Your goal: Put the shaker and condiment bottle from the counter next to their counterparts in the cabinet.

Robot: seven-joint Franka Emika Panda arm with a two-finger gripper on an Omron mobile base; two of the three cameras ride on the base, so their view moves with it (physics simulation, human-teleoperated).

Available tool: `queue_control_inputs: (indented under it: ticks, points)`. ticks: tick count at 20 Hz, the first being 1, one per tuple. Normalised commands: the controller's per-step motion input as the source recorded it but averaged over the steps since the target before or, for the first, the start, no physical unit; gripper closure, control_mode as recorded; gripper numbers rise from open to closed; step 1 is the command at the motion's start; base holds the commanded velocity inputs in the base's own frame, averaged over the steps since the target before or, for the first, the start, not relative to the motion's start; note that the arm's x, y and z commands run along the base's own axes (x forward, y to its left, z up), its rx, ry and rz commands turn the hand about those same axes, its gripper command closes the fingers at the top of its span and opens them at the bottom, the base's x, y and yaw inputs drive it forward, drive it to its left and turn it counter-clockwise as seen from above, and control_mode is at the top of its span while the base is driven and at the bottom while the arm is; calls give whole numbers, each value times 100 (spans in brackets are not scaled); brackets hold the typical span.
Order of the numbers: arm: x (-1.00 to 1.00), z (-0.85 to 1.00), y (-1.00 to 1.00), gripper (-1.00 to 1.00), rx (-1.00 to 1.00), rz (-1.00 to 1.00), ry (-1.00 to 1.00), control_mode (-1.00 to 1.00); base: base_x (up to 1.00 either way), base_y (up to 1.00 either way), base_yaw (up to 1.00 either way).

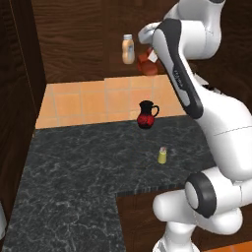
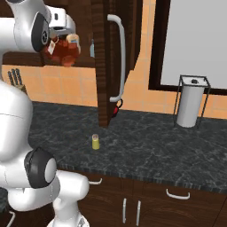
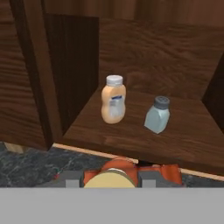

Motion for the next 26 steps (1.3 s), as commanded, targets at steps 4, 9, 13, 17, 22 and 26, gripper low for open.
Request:
queue_control_inputs:
  ticks: [4, 9, 13, 17, 22, 26]
  points:
    - [-3, 8, 0, 100, -3, 4, -20, -100, 0, 0, 0]
    - [7, 0, 0, 100, -3, 1, -8, -100, 0, 0, 0]
    - [32, 0, 0, 100, -1, 0, 0, -100, 0, 0, 0]
    - [36, 0, 0, 100, 0, 0, 0, -100, 0, 0, 0]
    - [39, 0, 1, 100, 0, 0, 0, -100, 0, 0, 0]
    - [29, 0, 1, 100, 0, 0, 0, -100, 0, 0, 0]
